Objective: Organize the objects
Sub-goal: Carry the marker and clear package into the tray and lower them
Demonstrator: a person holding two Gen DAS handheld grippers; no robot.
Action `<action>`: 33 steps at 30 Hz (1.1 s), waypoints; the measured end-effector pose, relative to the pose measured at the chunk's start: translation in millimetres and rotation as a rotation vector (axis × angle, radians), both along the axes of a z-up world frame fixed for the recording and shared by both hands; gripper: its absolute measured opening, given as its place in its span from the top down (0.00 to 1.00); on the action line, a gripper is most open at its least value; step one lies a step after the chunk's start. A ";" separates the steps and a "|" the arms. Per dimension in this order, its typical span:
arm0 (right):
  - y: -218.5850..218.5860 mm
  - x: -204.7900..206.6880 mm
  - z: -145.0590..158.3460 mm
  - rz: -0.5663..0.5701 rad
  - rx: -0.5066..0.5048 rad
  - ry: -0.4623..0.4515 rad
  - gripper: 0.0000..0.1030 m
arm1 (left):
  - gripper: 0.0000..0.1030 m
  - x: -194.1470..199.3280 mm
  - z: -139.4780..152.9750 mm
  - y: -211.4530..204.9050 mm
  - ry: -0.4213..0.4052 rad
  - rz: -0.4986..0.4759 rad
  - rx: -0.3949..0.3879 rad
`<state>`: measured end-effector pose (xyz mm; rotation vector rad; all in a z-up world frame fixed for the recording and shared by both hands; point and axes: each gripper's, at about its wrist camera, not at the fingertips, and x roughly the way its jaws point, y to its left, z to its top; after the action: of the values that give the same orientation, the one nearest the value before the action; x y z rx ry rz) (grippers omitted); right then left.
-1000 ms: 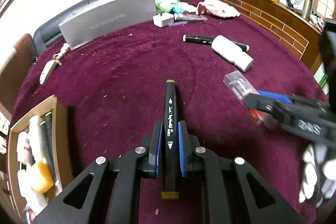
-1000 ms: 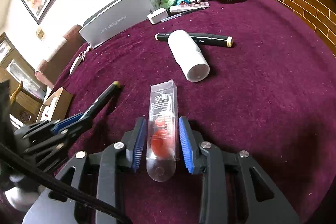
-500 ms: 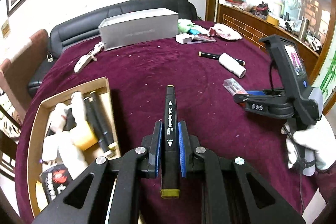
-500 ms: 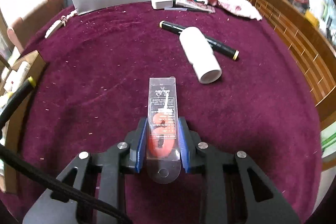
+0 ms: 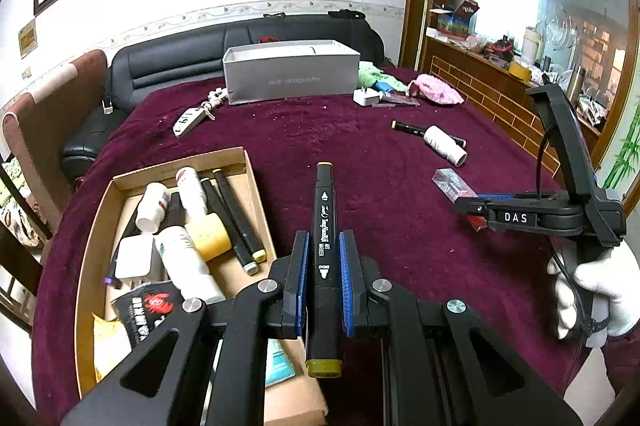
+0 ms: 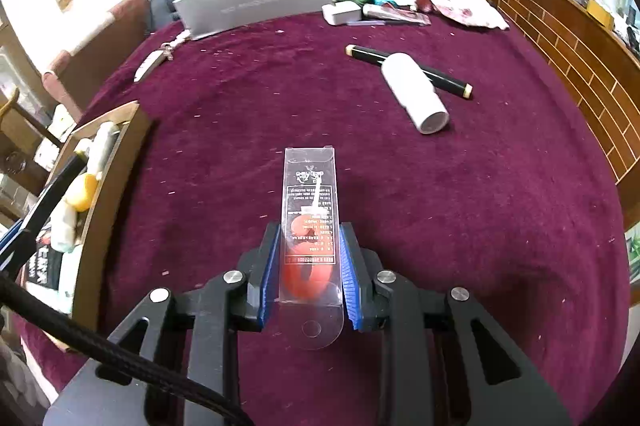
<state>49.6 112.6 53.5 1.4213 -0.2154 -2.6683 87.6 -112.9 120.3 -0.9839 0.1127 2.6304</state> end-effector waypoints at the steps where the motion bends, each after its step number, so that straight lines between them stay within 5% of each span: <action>1: -3.8 3.2 3.1 0.007 -0.005 0.006 0.75 | 0.89 1.7 1.4 -2.3 0.003 0.002 0.004; 19: -43.8 45.8 49.9 0.103 -0.066 0.102 0.75 | 0.89 39.3 27.5 -37.3 0.063 0.027 0.080; 33: -88.4 57.6 75.7 0.202 -0.112 0.148 0.75 | 0.89 36.9 35.0 -103.1 0.081 0.162 0.110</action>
<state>107.3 24.2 129.3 1.1423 -0.1927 -2.5385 124.5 -216.0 155.3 -0.8838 -0.0953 2.7900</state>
